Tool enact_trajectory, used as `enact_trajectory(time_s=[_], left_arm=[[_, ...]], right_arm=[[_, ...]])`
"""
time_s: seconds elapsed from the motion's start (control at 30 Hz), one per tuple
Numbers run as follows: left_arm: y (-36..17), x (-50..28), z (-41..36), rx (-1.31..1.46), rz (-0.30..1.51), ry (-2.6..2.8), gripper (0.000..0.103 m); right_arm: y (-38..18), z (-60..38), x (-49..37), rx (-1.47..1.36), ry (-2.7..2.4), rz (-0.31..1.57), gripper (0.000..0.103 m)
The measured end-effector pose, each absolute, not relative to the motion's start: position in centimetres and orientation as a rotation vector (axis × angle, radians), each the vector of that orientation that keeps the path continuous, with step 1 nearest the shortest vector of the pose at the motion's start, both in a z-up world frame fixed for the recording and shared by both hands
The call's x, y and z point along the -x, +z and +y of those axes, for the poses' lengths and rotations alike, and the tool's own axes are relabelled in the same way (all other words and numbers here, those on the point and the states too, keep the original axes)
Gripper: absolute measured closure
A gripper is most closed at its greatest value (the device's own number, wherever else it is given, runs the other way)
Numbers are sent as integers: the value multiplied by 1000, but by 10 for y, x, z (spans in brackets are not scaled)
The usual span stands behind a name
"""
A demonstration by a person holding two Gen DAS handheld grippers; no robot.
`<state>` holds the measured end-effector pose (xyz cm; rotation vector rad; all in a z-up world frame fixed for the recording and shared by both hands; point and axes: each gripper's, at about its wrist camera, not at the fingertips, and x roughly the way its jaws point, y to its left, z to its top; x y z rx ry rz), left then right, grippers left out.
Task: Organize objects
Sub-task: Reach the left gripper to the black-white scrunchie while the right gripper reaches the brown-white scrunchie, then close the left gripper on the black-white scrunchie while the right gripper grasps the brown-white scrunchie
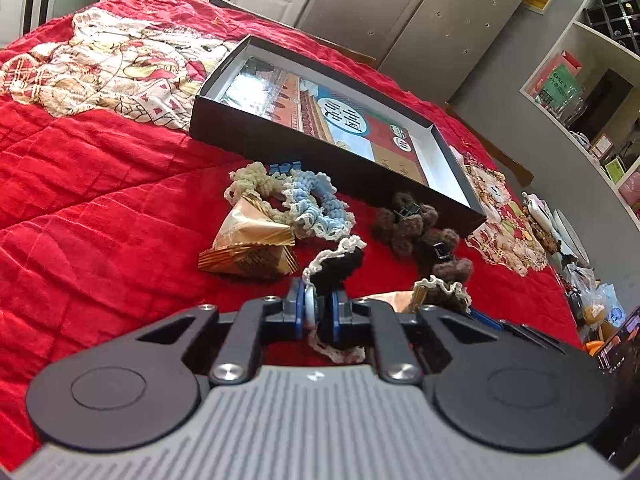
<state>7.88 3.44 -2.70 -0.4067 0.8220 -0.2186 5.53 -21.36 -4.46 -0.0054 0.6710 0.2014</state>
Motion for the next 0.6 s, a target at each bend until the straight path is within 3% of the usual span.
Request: enact_trajectory(time_s=[0.6], left_arm=[[-10,-67,33,376,757,-258,87]], right_arm=[[-20,-216,-40,12,210,593,92]])
